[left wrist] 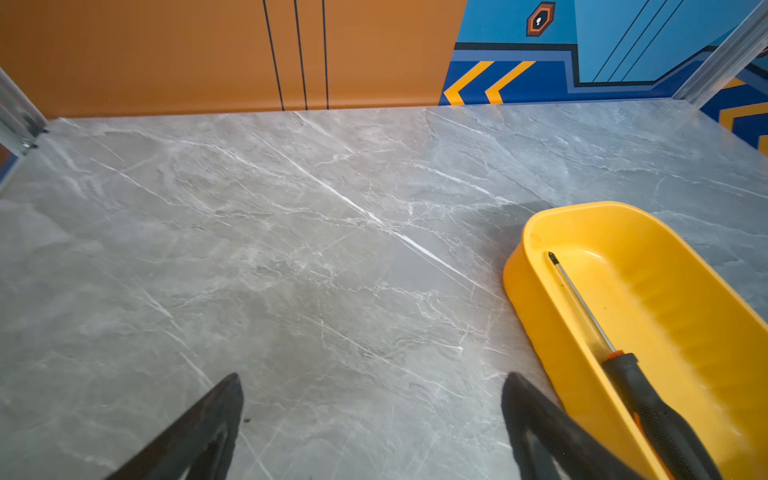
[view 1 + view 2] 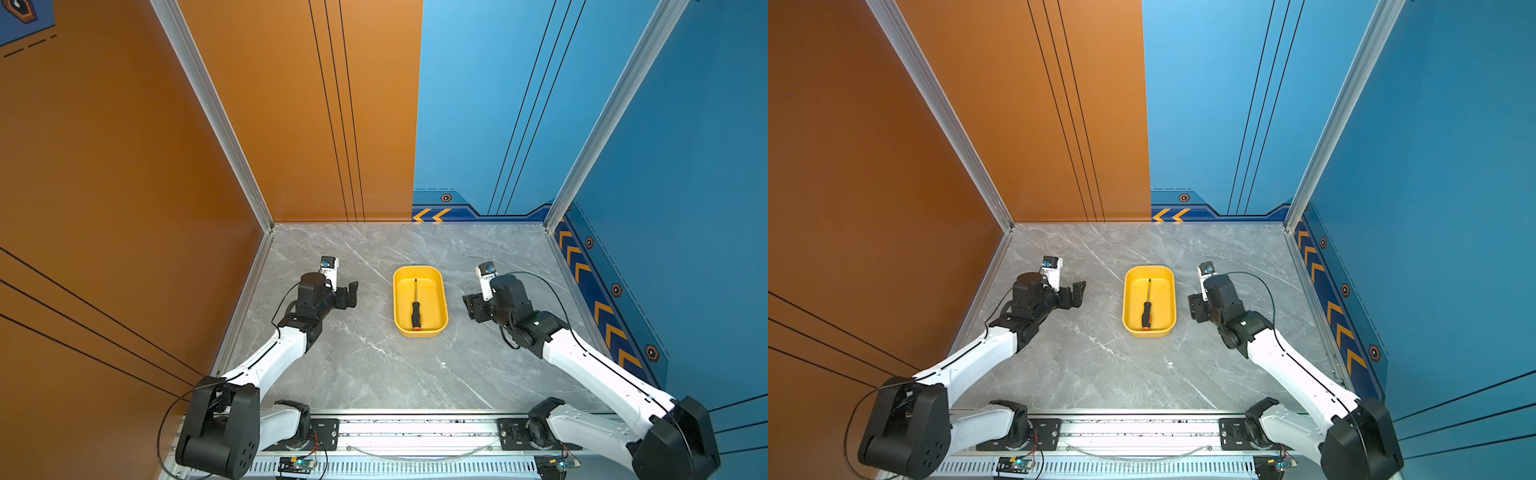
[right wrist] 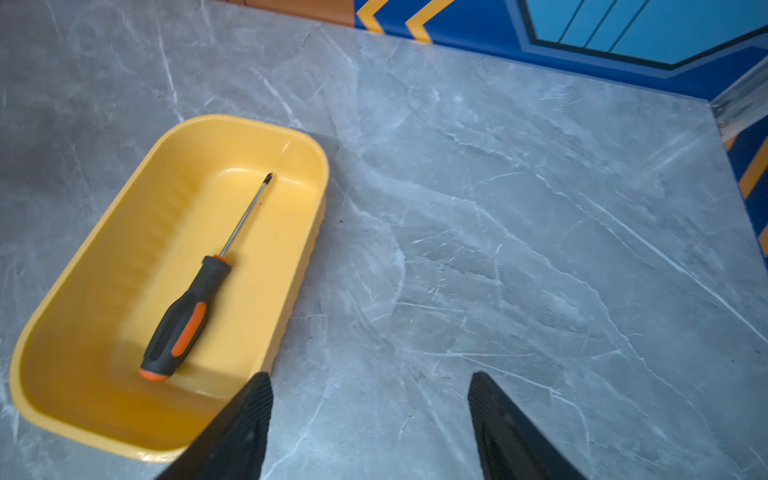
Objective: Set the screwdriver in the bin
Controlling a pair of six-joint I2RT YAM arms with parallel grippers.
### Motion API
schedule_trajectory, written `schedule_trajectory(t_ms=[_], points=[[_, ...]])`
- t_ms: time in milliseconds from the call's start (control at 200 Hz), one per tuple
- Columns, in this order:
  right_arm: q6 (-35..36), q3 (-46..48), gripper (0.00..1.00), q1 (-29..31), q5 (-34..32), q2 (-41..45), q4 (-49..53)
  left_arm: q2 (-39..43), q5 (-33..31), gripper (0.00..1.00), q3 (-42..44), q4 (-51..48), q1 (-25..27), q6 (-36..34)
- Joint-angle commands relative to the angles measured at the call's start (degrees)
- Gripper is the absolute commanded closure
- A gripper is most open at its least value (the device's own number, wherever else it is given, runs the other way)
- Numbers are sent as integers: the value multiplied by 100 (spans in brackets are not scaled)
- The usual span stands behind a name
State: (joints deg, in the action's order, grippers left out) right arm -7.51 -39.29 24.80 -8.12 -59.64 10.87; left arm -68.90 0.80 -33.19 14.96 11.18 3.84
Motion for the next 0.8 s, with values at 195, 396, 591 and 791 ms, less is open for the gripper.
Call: schedule_trajectory(t_ms=[195, 396, 591, 791], points=[[-47, 1550, 25, -1362, -332, 728, -2313, -268, -731, 2, 879, 2146, -556, -821], [19, 2447, 25, -2090, -467, 567, -3869, -770, -543, 2, 807, 2239, -766, -774], [-24, 2755, 25, -2482, -443, -293, -5145, -1079, -440, 2, 1125, 2906, -811, -735], [21, 2641, 25, -2472, -252, -1285, -6195, -1569, -392, 2, 1349, 3720, -854, -701]])
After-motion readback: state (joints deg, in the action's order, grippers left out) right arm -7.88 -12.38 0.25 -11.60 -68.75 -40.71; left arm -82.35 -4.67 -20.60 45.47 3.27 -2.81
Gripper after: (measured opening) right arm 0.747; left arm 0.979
